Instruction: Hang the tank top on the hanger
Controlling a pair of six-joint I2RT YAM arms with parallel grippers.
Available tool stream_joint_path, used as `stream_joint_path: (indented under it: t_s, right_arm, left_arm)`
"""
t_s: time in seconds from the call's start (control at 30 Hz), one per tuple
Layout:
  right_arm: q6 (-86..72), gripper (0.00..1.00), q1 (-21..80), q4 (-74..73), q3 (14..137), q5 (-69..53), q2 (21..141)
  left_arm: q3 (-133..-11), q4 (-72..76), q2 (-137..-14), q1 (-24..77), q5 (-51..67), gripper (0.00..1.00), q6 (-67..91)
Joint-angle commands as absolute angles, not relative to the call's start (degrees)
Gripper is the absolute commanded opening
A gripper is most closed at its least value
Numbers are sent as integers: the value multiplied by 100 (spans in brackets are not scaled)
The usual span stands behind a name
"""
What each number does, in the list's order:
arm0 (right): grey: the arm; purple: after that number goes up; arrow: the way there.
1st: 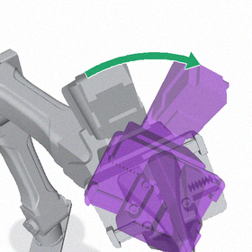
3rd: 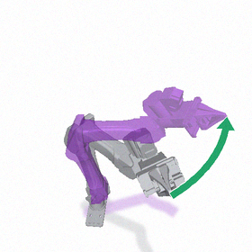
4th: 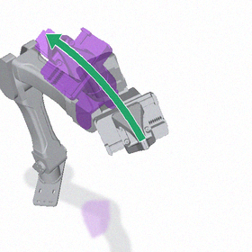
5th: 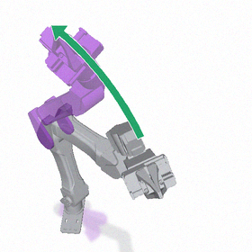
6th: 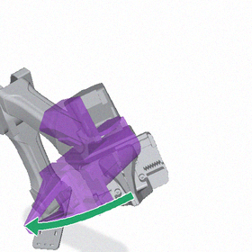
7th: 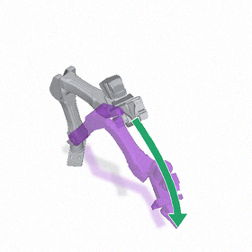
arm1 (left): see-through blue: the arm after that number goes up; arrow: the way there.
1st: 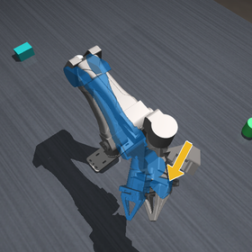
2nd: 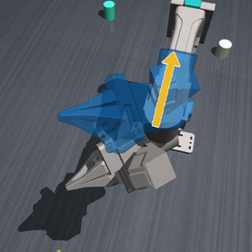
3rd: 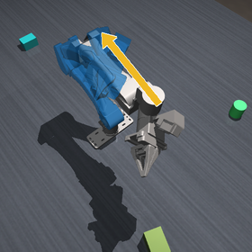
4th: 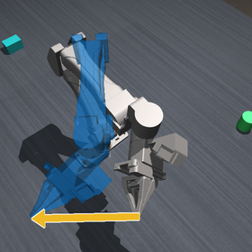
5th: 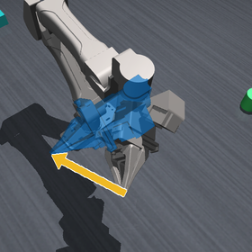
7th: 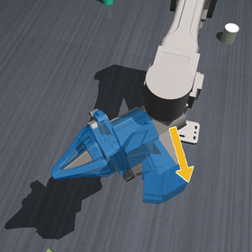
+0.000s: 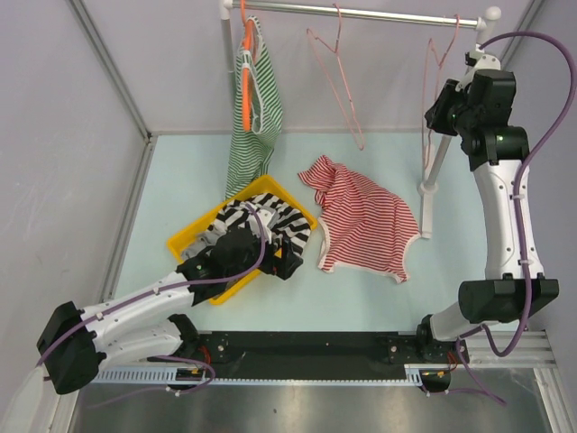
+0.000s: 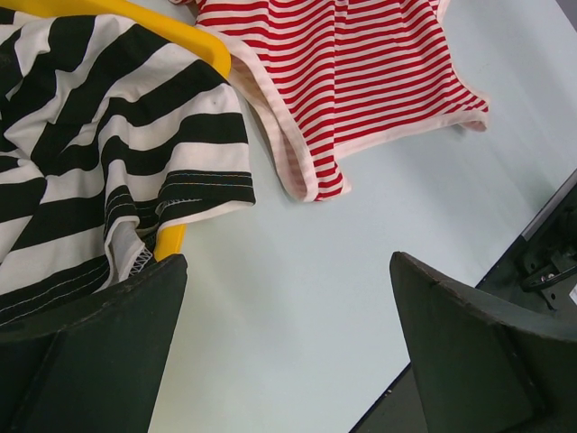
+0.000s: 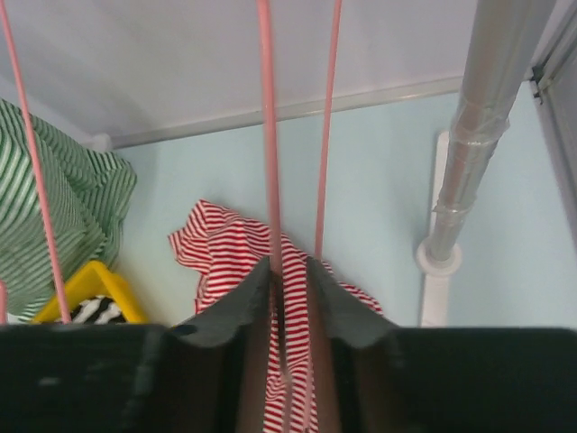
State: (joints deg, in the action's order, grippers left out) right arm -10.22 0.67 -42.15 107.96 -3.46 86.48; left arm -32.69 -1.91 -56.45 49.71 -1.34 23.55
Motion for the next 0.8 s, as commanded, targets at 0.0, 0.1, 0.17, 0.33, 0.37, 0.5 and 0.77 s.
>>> stream_joint_path:
  t_s: [0.0, 0.1, 0.17, 0.33, 0.37, 0.5, 0.77]
  right_arm:
    - [-993, 17, 79, -4104, 10977, -308, 8692]
    - [-1011, 0, 132, -4122, 11161, -255, 8745]
    - [-1002, 0, 167, -4192, 11433, -176, 8798]
    - [-1002, 0, 334, -4219, 11952, -9, 8920]
    - [-985, 0, 360, -4245, 12127, -9, 8947]
    - [-923, 0, 527, -4342, 12357, 157, 8965]
    - [-853, 0, 1080, -4316, 11155, 615, 7992]
  left_arm:
    - [-3243, -105, -5599, 4931, -158, 99, 2461]
    - [-3252, -114, -5590, 4931, -149, 99, 2461]
    - [-3252, -132, -5581, 4931, -158, 99, 2470]
    - [-3217, -123, -5581, 4931, -150, 99, 2470]
    - [-3217, -114, -5581, 4939, -158, 99, 2470]
    - [-3199, -97, -5590, 4931, -158, 99, 2470]
    - [-3164, -79, -5599, 4931, -123, 99, 2487]
